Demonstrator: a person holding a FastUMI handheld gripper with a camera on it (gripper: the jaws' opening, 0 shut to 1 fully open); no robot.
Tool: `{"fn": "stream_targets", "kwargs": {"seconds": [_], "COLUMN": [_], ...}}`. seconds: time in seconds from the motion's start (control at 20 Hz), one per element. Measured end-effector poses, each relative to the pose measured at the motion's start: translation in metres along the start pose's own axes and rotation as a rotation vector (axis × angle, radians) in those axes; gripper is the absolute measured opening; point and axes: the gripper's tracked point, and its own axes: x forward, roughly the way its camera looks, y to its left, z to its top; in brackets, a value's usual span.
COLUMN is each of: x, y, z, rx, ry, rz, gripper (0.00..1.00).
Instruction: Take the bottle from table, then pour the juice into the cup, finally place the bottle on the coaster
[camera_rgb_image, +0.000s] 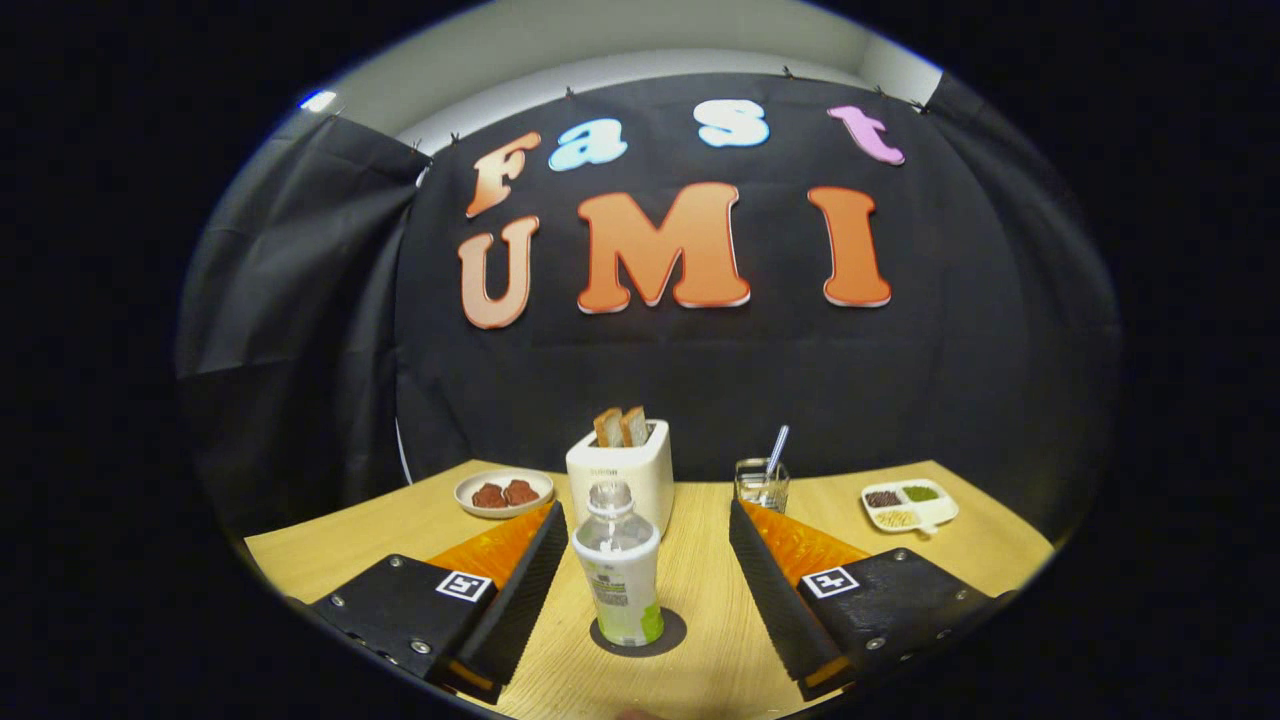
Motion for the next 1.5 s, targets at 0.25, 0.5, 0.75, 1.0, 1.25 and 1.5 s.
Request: {"fn": "stream_targets", "kwargs": {"seconds": [0.25,0.5,0.75,1.0,1.25,1.5], "x": [-0.062,-0.114,-0.149,-0.169,-0.187,-0.195], "y": [-0.028,-0.045,-0.056,-0.070,-0.084,-0.083], "z": [0.096,0.145,0.176,0.200,0.220,0.226], "rx": [-0.060,-0.050,-0.113,-0.180,-0.165,-0.126], "ry": [-0.133,-0.151,-0.188,-0.210,-0.230,-0.241], "rz": [-0.086,-0.135,-0.170,-0.233,-0.262,-0.235], "gripper": [0.97,0.97,0.97,0.97,0.97,0.97]}}
